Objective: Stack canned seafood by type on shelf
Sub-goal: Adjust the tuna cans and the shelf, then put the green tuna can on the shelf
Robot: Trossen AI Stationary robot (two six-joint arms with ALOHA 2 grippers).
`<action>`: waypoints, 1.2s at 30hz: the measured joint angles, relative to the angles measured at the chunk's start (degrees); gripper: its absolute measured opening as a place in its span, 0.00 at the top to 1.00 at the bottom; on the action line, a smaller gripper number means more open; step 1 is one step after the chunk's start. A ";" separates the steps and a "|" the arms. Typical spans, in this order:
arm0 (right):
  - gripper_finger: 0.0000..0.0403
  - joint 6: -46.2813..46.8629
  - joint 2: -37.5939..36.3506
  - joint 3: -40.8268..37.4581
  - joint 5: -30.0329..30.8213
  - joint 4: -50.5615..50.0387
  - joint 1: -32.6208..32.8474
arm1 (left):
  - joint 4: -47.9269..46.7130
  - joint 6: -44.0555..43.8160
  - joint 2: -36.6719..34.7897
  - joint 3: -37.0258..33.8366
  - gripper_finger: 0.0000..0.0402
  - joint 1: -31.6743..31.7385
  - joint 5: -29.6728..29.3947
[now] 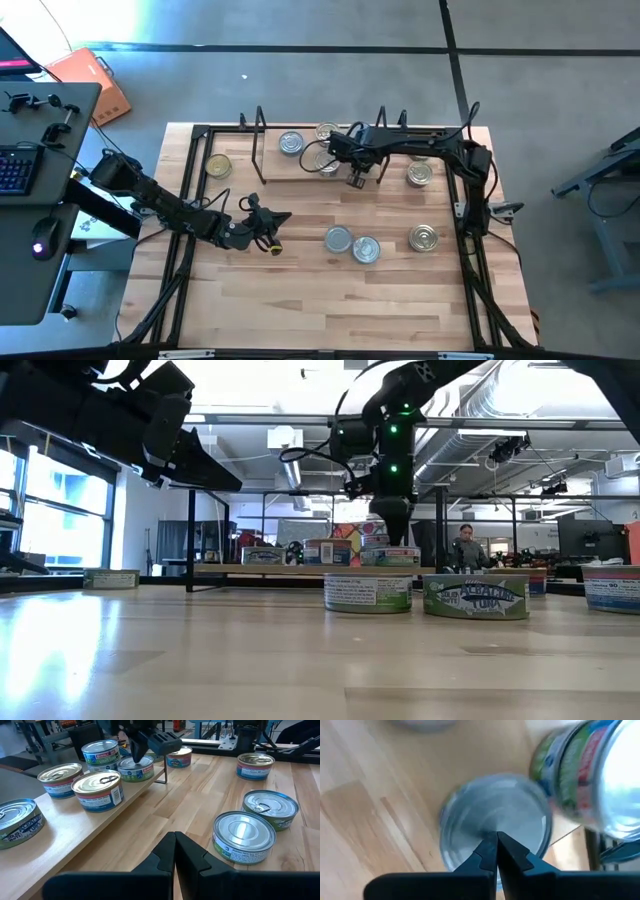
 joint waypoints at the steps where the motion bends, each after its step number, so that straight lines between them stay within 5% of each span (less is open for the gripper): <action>1: 1.00 0.02 0.00 0.64 0.18 0.33 0.04 | 0.00 0.02 0.00 0.00 1.00 0.00 0.00; 7: 1.00 -0.57 -2.36 2.04 0.60 6.21 2.16 | -0.78 0.02 0.00 0.00 1.00 -0.01 0.00; 14: 1.00 -4.81 -4.52 -1.43 -3.50 24.40 7.96 | -3.56 -1.44 -0.40 0.00 1.00 -1.10 -2.31; 19: 1.00 -6.52 -4.72 -11.12 -3.98 43.64 14.58 | -9.57 -1.68 -3.15 2.74 1.00 -2.51 -3.54; 26: 1.00 -4.55 -4.70 -23.64 -0.77 63.30 26.15 | -48.22 -16.42 -6.80 16.39 1.00 -3.71 -0.84; 30: 1.00 -2.06 -4.72 -25.90 6.36 66.24 33.44 | -73.93 -32.96 -6.76 23.15 1.00 -1.51 8.90; 36: 1.00 -1.53 -4.74 -27.28 18.55 65.62 42.14 | -100.02 -54.61 -6.62 21.51 1.00 4.41 21.36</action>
